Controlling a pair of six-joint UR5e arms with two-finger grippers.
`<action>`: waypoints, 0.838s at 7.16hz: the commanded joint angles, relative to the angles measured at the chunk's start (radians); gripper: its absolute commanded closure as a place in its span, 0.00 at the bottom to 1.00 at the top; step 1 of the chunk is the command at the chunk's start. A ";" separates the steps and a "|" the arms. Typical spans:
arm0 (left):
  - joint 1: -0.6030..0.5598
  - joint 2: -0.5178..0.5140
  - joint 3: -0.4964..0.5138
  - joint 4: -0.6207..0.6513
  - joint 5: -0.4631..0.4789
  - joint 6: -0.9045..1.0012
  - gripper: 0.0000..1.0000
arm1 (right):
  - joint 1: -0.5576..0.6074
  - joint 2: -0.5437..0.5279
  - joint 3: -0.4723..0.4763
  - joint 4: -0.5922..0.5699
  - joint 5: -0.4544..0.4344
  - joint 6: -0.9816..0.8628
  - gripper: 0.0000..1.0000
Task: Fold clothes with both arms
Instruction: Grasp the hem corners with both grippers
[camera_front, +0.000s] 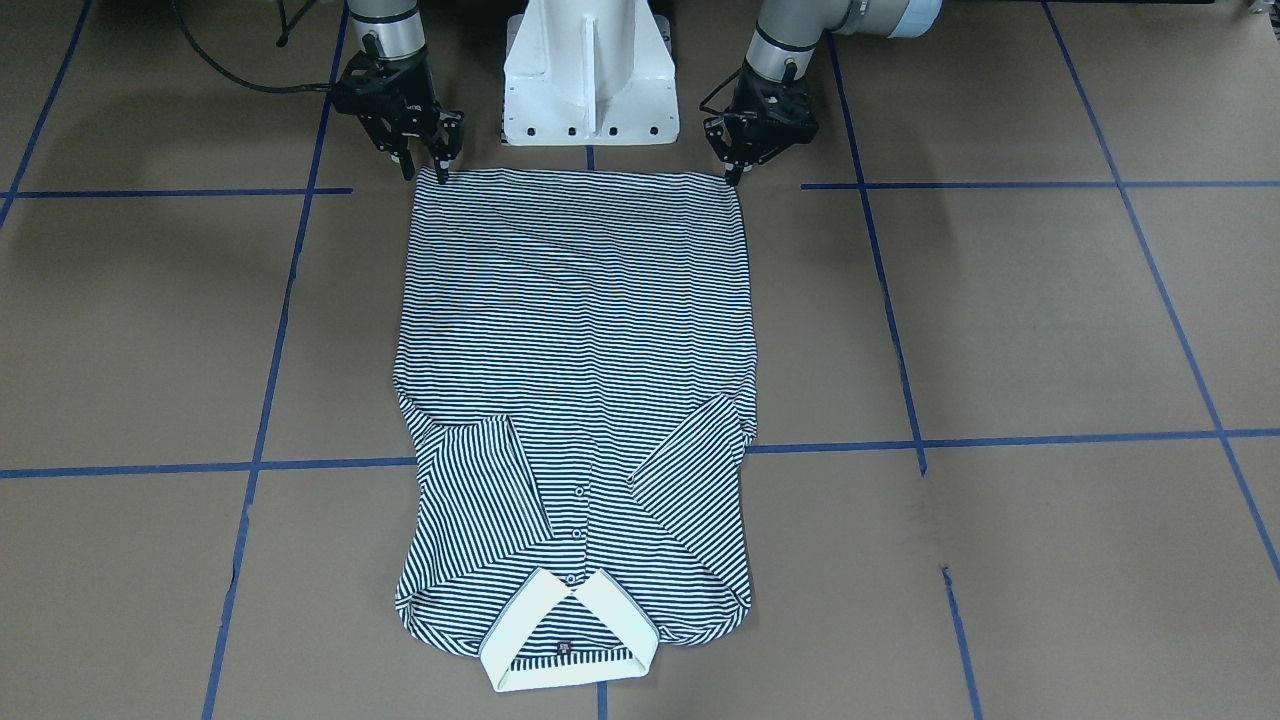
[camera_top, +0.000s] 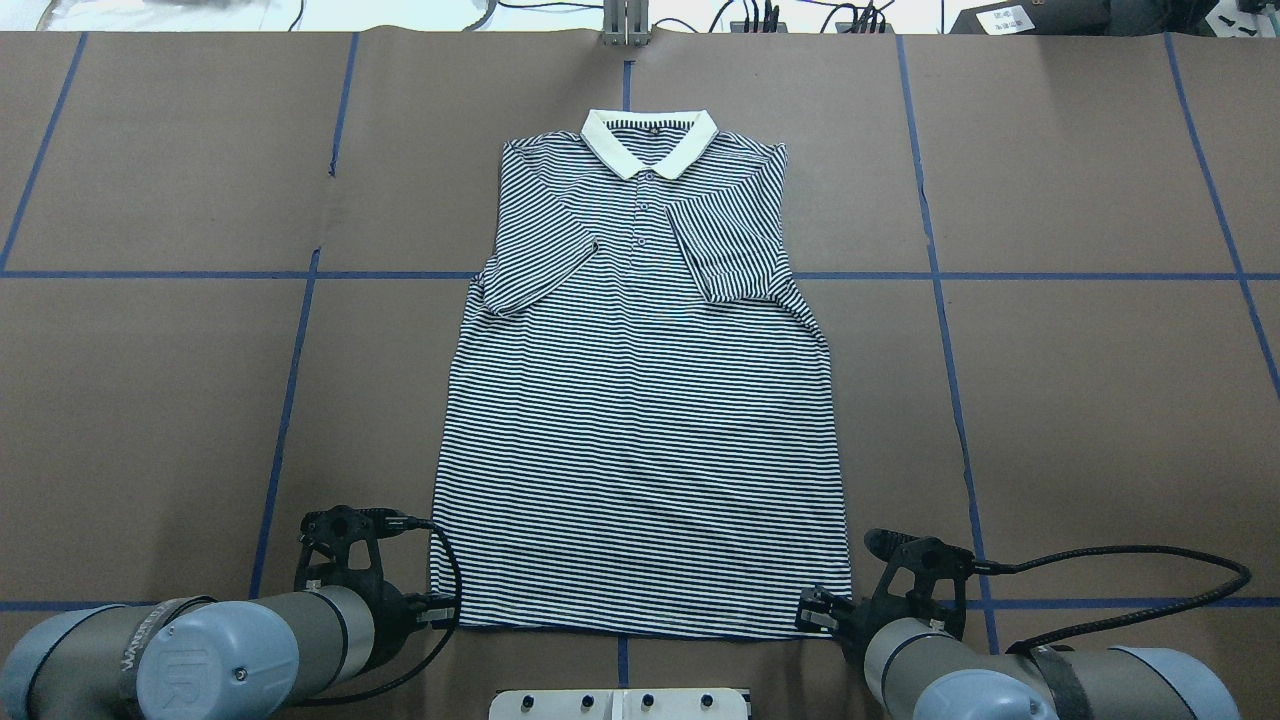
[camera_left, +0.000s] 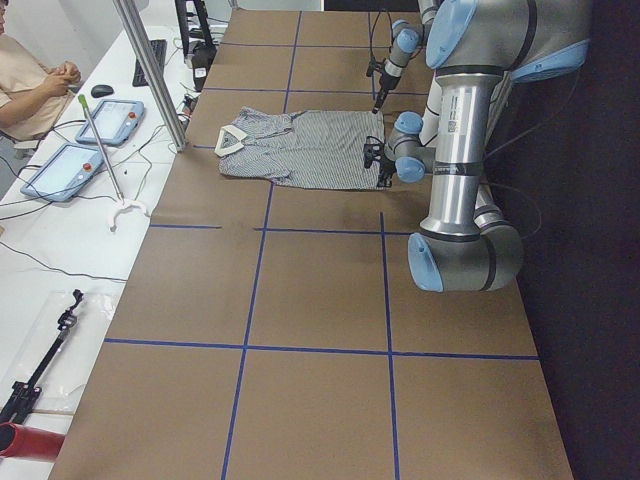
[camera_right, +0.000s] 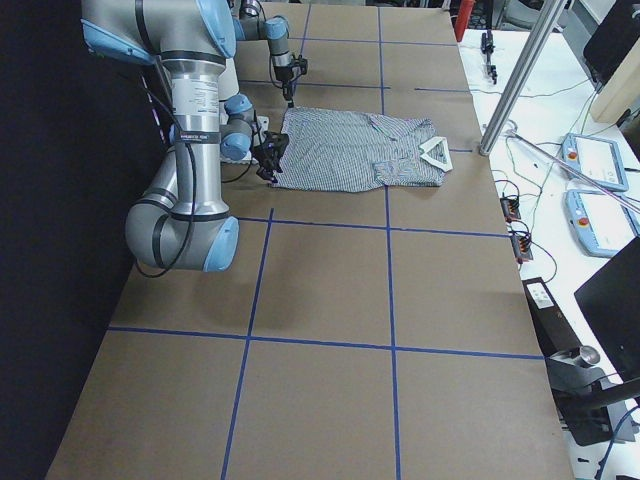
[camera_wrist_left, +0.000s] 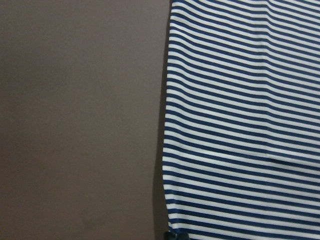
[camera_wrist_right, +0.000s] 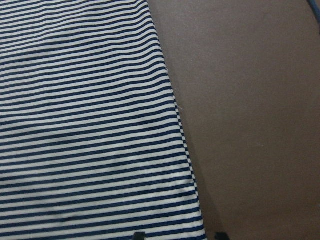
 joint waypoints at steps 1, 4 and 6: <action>0.001 -0.005 0.000 -0.002 0.000 0.000 1.00 | -0.006 -0.002 -0.004 -0.010 -0.002 0.006 0.43; 0.001 -0.007 0.000 -0.002 -0.002 0.000 1.00 | -0.017 0.000 -0.031 -0.010 -0.033 0.007 0.44; 0.001 -0.007 -0.001 -0.002 -0.003 0.000 1.00 | -0.031 0.000 -0.032 -0.010 -0.043 0.035 0.48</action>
